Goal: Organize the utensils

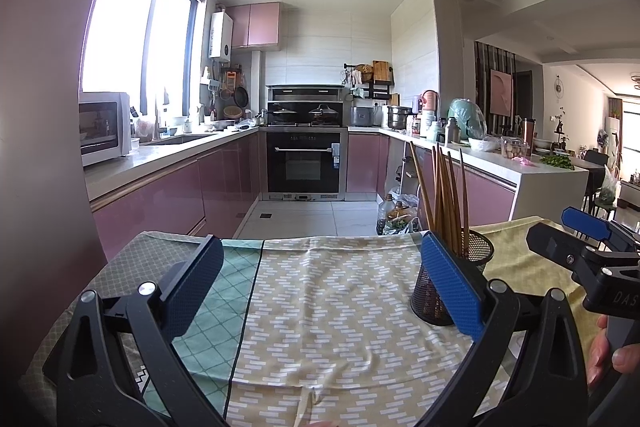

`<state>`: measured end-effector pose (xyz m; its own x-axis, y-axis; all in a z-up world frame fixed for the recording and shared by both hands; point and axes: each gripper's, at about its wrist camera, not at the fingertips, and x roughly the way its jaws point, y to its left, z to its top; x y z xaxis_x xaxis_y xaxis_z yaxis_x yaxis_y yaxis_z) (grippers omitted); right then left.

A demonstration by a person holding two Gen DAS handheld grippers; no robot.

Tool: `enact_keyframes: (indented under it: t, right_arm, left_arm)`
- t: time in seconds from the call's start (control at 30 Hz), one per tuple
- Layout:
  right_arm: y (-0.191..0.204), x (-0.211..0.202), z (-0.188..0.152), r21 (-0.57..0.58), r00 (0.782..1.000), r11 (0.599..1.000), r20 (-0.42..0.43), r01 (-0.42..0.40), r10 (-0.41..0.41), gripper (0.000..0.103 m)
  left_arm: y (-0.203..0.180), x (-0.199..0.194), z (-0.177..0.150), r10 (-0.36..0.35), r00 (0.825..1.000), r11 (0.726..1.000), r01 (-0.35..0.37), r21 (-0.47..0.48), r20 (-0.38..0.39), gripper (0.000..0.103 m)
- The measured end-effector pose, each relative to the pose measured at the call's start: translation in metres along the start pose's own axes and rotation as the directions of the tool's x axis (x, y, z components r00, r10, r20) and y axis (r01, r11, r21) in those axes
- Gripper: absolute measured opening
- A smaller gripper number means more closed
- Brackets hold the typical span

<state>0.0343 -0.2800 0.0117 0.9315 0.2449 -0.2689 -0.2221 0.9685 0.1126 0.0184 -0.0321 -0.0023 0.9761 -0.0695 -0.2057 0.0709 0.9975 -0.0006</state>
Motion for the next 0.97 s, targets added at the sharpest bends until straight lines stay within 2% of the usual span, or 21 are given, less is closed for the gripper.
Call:
enact_keyframes:
  t: [0.63,0.73,0.87,0.9,0.97]
  right_arm:
    - [0.000,0.001,-0.001,0.001,1.000,1.000,-0.004,-0.003,0.003,0.097]
    - [-0.004,0.003,-0.002,-0.004,1.000,1.000,-0.013,0.006,-0.006,0.097]
    - [-0.030,0.015,-0.010,0.020,0.993,0.998,-0.099,0.060,-0.057,0.097]
    - [-0.041,0.022,-0.013,0.028,0.986,0.996,-0.143,0.084,-0.079,0.097]
    - [-0.063,0.037,-0.020,0.012,0.958,0.987,-0.240,0.163,-0.155,0.097]
  left_arm:
    - [-0.004,0.002,-0.004,-0.019,1.000,1.000,0.019,0.010,-0.003,0.097]
    - [-0.003,0.006,-0.003,-0.017,0.999,1.000,0.017,0.003,-0.028,0.097]
    - [0.005,0.023,-0.007,-0.016,0.993,1.000,0.014,-0.013,-0.118,0.097]
    - [0.007,0.028,-0.008,-0.006,0.990,1.000,0.005,-0.009,-0.142,0.097]
    - [0.012,0.040,-0.013,0.009,0.980,1.000,-0.008,0.008,-0.198,0.097]
